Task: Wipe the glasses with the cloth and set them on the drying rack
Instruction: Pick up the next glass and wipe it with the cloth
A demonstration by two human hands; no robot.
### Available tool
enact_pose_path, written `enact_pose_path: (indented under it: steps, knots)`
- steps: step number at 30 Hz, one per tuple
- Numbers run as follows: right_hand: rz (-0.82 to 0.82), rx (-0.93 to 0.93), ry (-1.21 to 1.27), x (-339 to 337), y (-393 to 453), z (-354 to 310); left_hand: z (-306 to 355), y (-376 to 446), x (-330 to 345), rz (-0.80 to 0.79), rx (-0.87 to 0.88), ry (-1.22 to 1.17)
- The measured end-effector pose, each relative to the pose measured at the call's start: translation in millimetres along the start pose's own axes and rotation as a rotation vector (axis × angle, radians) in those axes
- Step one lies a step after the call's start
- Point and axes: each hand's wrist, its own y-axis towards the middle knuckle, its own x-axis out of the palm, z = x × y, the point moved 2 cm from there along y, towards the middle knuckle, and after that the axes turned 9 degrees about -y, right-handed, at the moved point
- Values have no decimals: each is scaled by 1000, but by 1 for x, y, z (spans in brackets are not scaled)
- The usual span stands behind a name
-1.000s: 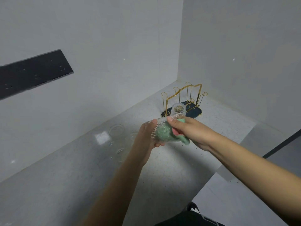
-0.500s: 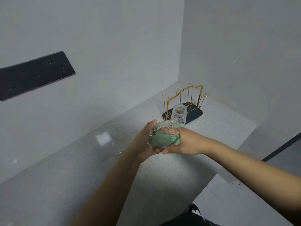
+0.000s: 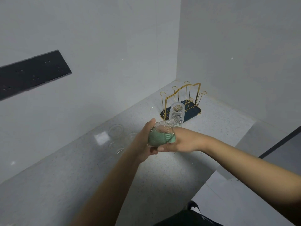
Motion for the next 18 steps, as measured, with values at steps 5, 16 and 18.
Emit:
enact_pose_path:
  steps: [5, 16, 18]
  knots:
    - [96, 156, 490, -8, -1, 8, -17, 6, -7, 29, 92, -13]
    - [77, 100, 149, -2, 0, 1, -9, 5, -9, 65, -78, 2]
    - [145, 130, 346, -12, -3, -2, -13, 4, -8, 84, 71, -19]
